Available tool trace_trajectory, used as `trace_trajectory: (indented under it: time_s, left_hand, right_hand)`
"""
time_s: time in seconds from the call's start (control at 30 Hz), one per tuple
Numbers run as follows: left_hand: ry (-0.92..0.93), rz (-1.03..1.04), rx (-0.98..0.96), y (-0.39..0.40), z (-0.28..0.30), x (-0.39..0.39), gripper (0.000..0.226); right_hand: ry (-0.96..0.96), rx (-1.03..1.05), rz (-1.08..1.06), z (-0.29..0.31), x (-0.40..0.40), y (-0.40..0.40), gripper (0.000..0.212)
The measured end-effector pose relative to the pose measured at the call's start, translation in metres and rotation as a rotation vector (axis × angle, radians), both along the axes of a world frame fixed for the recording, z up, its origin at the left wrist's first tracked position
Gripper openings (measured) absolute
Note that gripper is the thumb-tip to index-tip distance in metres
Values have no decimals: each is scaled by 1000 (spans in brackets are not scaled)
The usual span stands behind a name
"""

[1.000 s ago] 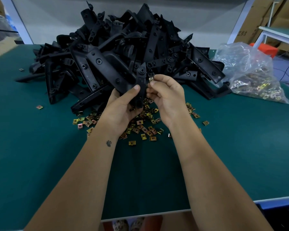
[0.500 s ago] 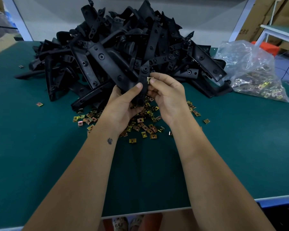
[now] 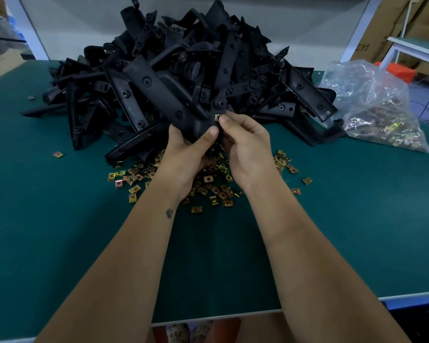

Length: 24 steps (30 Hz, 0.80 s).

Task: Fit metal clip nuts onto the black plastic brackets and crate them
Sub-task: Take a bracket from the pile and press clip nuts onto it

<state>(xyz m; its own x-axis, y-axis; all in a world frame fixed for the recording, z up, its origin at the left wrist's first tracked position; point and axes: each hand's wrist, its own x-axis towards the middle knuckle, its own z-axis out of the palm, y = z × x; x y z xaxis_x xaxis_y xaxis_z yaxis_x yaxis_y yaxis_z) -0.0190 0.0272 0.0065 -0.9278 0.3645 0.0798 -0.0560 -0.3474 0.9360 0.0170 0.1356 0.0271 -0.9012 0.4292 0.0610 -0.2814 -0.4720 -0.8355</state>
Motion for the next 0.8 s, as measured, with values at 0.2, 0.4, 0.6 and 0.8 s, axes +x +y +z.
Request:
trace_trajectory:
  time_s: [0.2, 0.4, 0.6, 0.8]
  left_hand:
    - [9, -5, 3, 1, 1, 1, 50]
    - [-113, 21, 156, -3, 5, -3, 35]
    - [-247, 32, 396, -13, 9, -6, 14]
    - [-238, 14, 339, -10, 10, -3, 12]
  right_hand:
    - [12, -5, -14, 0, -1, -2, 18]
    - [-30, 156, -56, 4, -1, 11, 14]
    - [-395, 802, -360, -11, -6, 32, 22]
    - [-587, 1454, -208, -19, -8, 25, 34]
